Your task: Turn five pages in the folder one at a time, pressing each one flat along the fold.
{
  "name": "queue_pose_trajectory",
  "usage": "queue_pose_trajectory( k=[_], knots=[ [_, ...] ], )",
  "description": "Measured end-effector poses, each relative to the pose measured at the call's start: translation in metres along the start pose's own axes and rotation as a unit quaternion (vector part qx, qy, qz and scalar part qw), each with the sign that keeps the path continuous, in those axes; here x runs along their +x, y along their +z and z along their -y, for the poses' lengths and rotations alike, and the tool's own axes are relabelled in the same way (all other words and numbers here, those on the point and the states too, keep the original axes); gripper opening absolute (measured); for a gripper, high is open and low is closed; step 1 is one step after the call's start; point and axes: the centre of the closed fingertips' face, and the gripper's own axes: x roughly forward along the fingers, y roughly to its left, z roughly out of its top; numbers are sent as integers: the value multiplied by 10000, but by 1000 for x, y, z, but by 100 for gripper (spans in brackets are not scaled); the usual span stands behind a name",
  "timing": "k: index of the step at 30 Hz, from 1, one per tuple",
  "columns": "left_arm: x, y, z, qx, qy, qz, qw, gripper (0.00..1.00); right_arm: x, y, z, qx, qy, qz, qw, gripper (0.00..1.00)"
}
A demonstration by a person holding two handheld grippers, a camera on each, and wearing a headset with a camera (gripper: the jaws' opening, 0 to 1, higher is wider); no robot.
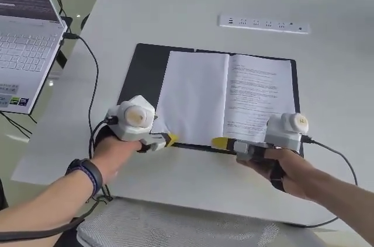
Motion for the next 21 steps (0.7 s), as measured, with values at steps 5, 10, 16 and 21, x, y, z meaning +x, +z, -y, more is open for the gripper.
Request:
queue_pose_trajectory(
  k=[5, 10, 16, 21],
  knots=[
    [-3, 0, -2, -148, 42, 80, 9998, 49, -12, 4, -2, -166, -67, 55, 9998, 10],
    [-8, 4, 0, -175, 38, 176, 9997, 50, -26, 12, -1, -400, -204, 177, 9988, 18],
    [-19, 17, 1, -164, 43, 324, 9993, 53, -52, 18, 0, -1032, -548, 102, 9931, 23],
    [-23, 20, 1, -56, 58, 337, 9994, 53, -83, 36, 6, -1188, -887, 414, 9881, 27]
  ],
)
